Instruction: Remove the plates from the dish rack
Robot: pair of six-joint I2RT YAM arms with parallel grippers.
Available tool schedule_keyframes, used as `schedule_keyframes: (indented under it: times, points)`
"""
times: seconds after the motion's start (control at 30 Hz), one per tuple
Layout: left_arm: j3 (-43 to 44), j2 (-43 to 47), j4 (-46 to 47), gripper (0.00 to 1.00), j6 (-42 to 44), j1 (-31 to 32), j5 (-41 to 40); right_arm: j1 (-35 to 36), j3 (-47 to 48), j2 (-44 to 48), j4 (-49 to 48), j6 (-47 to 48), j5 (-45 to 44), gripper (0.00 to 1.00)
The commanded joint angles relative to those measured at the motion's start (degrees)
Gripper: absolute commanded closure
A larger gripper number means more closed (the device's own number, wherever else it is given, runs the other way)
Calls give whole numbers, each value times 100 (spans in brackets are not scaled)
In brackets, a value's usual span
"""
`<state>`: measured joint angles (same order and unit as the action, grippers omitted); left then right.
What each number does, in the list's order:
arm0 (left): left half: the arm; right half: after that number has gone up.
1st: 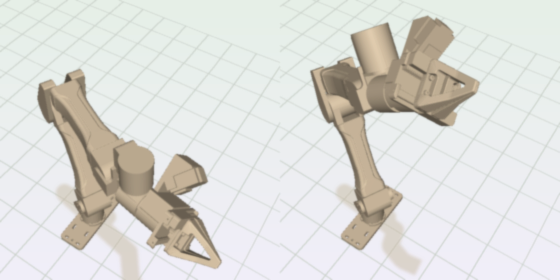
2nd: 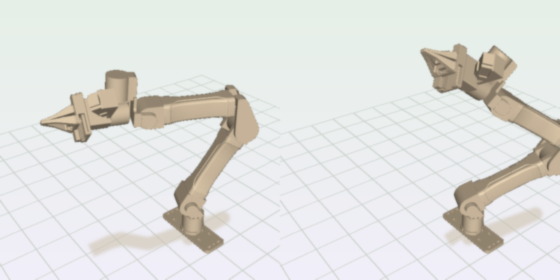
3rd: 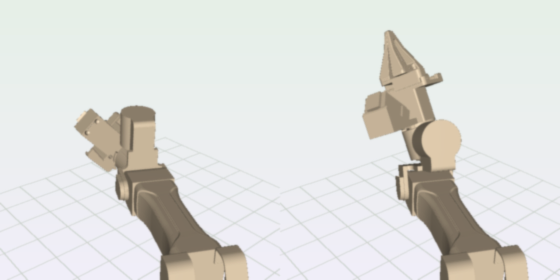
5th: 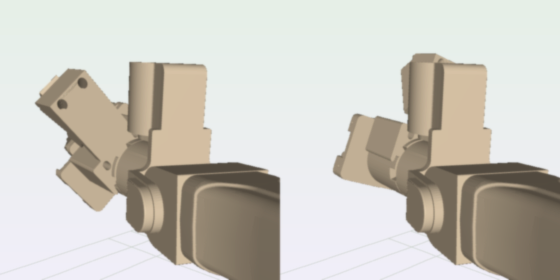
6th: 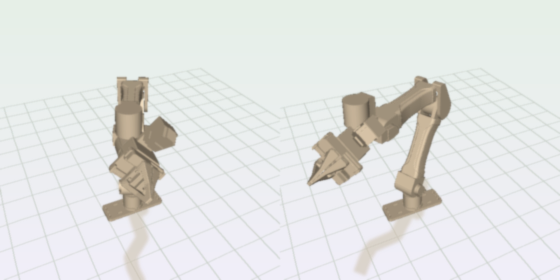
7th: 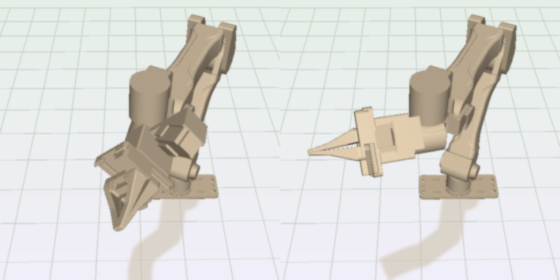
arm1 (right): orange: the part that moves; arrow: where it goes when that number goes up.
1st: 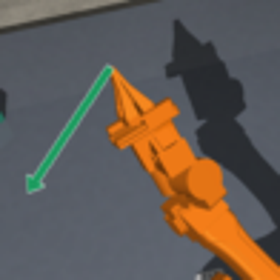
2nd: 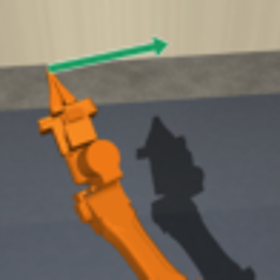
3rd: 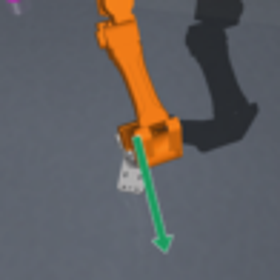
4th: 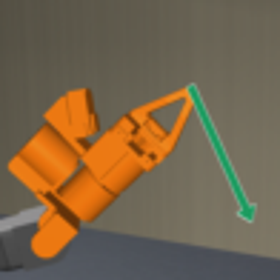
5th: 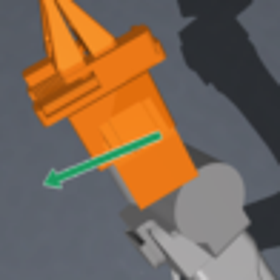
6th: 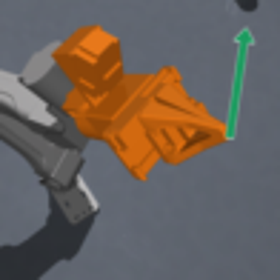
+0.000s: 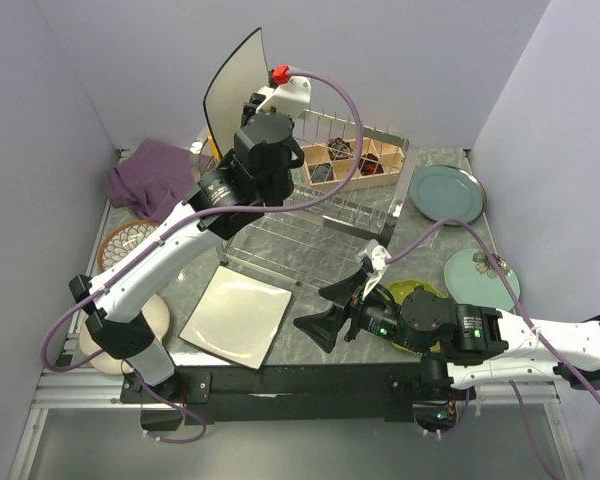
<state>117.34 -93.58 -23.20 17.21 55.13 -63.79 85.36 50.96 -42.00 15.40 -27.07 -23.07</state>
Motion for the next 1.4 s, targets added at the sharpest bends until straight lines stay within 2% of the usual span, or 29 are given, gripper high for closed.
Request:
schedule_keyframes:
  times: [0.0,0.13,0.3,0.9,1.37]
  points:
    - [245,130,1581,99,379,375,-142,33,2,7,-257,149,-163,0]
    - [307,121,2020,99,870,577,-336,42,37,-1,-274,176,-163,0]
    - [342,226,2101,99,872,674,-345,33,28,-36,-362,237,-101,0]
    - [580,639,1292,99,-235,788,402,33,169,-274,-424,360,-75,0]
    - [351,929,1309,99,-1097,788,1246,42,98,-204,-459,378,-57,0]
